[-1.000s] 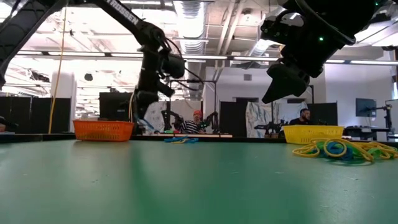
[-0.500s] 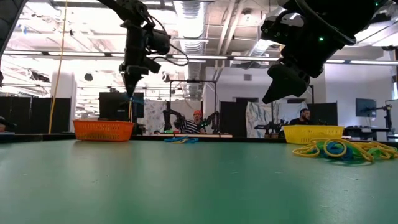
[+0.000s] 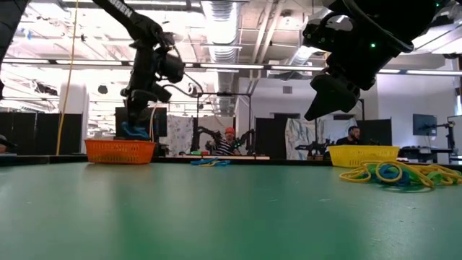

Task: Sort rubber bands into baskets
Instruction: Put the blue rubber band into the red bin

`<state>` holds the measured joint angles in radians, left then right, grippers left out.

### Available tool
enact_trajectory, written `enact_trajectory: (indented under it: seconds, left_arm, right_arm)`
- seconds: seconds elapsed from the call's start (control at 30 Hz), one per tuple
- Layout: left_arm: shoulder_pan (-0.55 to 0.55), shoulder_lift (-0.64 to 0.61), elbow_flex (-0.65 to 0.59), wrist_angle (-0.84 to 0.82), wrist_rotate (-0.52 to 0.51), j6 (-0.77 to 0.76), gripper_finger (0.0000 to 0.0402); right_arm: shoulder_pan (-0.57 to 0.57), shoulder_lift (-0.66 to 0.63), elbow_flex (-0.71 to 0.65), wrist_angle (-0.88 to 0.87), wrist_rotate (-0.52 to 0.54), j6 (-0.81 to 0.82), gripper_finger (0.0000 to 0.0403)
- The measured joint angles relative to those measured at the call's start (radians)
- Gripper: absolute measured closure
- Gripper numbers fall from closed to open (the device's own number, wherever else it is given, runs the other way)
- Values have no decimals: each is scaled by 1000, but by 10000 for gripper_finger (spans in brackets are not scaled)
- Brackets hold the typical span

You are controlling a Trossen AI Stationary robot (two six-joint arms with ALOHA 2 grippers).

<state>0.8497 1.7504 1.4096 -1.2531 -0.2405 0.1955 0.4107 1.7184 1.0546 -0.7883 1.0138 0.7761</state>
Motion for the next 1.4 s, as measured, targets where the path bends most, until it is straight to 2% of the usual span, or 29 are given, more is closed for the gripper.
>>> enact_trajectory:
  seconds: [0.23, 0.5, 0.77, 0.93, 1.03, 1.17, 1.4]
  left_arm:
    - [35, -59, -151, 130, 40, 24, 401]
    - [88, -85, -252, 164, 80, 29, 399]
    - [94, -85, -282, 213, 77, 40, 369]
    - [94, -85, -282, 217, 76, 55, 395]
    - [94, -85, -281, 231, 76, 48, 395]
    - [94, -85, -281, 264, 94, 42, 372]
    - [94, -85, -282, 343, 130, 21, 306]
  right_arm:
    - [0, 0, 0, 0, -2, 0, 168]
    - [-1, 0, 0, 4, -2, 0, 168]
    - [-1, 0, 0, 7, -2, 0, 168]
    - [-1, 0, 0, 8, -2, 0, 168]
    - [-1, 0, 0, 8, -2, 0, 168]
    - [-1, 0, 0, 8, -2, 0, 168]
    - [-1, 0, 0, 8, -2, 1, 168]
